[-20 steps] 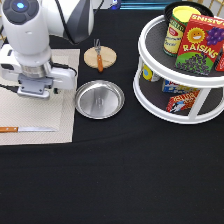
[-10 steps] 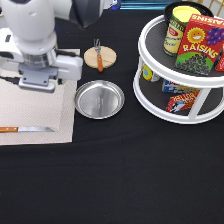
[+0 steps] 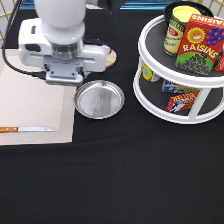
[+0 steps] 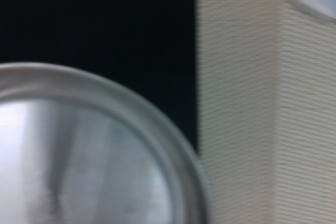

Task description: Arrange plate and fork

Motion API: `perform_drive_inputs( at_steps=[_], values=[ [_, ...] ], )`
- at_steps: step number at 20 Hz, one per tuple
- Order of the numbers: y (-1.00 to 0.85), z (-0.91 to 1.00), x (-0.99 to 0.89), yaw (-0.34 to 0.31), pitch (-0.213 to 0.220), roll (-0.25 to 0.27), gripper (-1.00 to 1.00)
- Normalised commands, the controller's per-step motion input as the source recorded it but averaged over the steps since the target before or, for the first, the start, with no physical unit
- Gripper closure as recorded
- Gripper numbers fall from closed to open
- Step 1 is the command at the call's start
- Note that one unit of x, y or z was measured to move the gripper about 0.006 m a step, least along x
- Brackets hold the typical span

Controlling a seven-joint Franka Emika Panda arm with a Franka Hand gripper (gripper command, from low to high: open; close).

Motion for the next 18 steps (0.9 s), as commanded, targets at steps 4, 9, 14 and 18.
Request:
perform_drive_inputs(
  at_steps=[4,9,14,18],
  values=[
    [0.49,-0.10,0.03,-0.005,-0.039,0.062,-1.00],
    [0.12,-0.27,0.14,-0.010,-0.068,0.113,-1.00],
    [0.01,-0.56,-0.02,-0.035,-0.148,0.147,-1.00],
    [0.17,-0.60,-0.21,-0.034,-0.156,0.121,-1.00]
  ],
)
